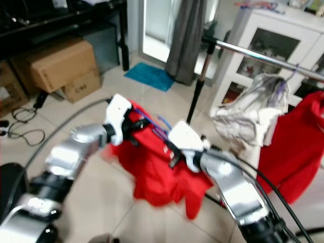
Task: Hang hanger
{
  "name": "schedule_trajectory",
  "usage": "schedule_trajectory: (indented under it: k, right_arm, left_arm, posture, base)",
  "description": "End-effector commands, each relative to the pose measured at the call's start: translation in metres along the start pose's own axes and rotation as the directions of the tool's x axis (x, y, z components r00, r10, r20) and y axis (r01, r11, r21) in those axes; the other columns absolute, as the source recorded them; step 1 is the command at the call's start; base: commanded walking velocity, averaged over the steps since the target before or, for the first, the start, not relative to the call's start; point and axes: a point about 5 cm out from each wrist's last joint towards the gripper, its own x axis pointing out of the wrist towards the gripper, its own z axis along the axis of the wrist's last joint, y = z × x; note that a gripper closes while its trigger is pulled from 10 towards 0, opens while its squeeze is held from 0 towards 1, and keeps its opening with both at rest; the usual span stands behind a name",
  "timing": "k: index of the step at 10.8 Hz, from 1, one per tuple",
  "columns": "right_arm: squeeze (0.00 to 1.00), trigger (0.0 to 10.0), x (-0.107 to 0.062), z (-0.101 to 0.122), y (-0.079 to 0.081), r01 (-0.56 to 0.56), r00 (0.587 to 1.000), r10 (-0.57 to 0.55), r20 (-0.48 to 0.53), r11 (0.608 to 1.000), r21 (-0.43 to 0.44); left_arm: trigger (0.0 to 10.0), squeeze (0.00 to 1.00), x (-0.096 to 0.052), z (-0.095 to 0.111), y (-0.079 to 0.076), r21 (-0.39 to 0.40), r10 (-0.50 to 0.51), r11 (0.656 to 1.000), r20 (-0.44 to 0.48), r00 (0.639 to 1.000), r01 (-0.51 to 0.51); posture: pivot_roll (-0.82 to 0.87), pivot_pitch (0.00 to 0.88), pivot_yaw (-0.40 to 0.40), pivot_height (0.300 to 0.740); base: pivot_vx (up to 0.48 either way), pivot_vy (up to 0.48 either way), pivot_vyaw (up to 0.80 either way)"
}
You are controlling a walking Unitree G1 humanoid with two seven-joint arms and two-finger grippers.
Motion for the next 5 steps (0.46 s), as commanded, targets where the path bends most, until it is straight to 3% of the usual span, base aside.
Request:
schedule_trajectory:
  k: [1,3,4,5]
  right_arm:
    - [0.00,0.0,-0.001,-0.022,-0.001,-0.008,0.993,0.010,-0.120,1.000,0.019]
    - [0.00,0.0,0.005,-0.010,-0.010,0.022,0.998,-0.019,-0.064,0.999,0.047]
    - [0.00,0.0,0.006,-0.003,-0.009,-0.033,0.999,0.033,0.001,0.995,0.095]
    - [0.00,0.0,0.003,-0.001,-0.013,-0.034,0.999,0.034,0.003,0.996,0.078]
  left_arm:
    - [0.0,0.00,-0.007,0.034,-0.001,0.061,-0.013,0.998,0.118,0.993,0.006]
    - [0.0,0.00,-0.011,0.030,0.007,0.153,0.059,0.986,0.027,0.998,-0.062]
    - [0.0,0.00,-0.011,0.026,0.014,0.166,0.140,0.976,0.005,0.990,-0.139]
    - [0.0,0.00,-0.011,0.033,0.020,0.139,0.201,0.968,0.056,0.978,-0.207]
  posture:
    - [0.03,0.000,-0.087,0.740]
    - [0.03,0.000,-0.087,0.740]
    - [0.03,0.000,-0.080,0.740]
    - [0.03,0.000,-0.080,0.740]
  base:
    - [0.000,0.000,0.00]
    - [0.000,0.000,0.00]
    - [0.000,0.000,0.00]
    - [0.000,0.000,0.00]
